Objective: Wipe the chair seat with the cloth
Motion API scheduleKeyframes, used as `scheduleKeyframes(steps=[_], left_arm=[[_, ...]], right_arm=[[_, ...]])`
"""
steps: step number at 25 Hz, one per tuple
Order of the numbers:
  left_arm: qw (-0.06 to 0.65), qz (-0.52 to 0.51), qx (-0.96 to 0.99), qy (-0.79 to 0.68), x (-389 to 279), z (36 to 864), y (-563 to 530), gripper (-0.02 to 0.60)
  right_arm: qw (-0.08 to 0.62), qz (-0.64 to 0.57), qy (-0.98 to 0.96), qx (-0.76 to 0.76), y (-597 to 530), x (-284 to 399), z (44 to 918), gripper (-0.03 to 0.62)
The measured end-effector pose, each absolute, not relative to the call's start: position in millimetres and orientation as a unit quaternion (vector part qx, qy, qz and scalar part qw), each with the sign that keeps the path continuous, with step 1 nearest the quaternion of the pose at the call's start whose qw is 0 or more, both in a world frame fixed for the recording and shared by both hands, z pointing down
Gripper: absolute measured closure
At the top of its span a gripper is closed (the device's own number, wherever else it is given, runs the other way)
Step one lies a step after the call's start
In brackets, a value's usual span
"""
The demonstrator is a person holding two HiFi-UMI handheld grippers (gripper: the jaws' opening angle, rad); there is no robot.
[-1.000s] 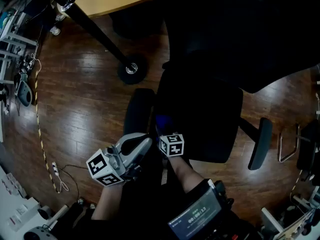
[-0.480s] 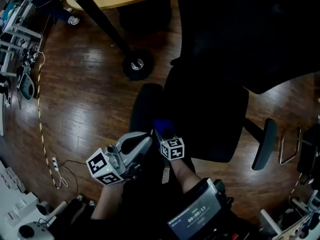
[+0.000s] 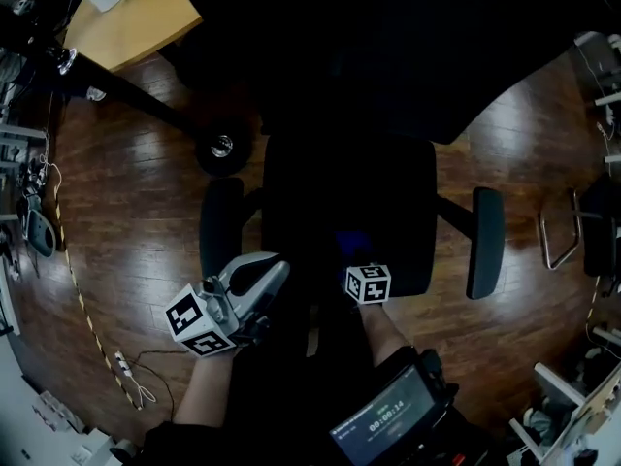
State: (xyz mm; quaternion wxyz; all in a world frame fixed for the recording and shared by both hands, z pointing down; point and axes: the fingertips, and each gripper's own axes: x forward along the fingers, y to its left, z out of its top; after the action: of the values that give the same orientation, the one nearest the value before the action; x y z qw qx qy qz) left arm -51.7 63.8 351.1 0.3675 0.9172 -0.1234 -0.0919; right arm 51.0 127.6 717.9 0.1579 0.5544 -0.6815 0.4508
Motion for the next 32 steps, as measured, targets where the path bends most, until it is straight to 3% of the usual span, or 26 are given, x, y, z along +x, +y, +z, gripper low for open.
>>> scheduleKeyframes(steps=[9,20,22,26,32], left_arm=[[0.374,-0.070,0.924,-0.038,30,342,63,0.578],[0.349,-0.074,0.934,-0.031,52,315,59,0.580],[0.332,-0.086,0.939,-0.034,47,289,53,0.580],[0.313,-0.127,0.940,-0.036,24,223,45,0.580],[0.264,-0.183,0.946,-0.039,-4,147,43,0.579]], right_arm=[[0.129,0.440,-0.591,0.664,165,214,688,0.536],[0.099,0.451,-0.629,0.626,152,218,662,0.536],[0.049,0.418,-0.679,0.602,133,193,608,0.536],[-0.116,0.346,-0.744,0.560,111,145,445,0.536],[-0.269,0.190,-0.825,0.459,102,147,221,0.536]])
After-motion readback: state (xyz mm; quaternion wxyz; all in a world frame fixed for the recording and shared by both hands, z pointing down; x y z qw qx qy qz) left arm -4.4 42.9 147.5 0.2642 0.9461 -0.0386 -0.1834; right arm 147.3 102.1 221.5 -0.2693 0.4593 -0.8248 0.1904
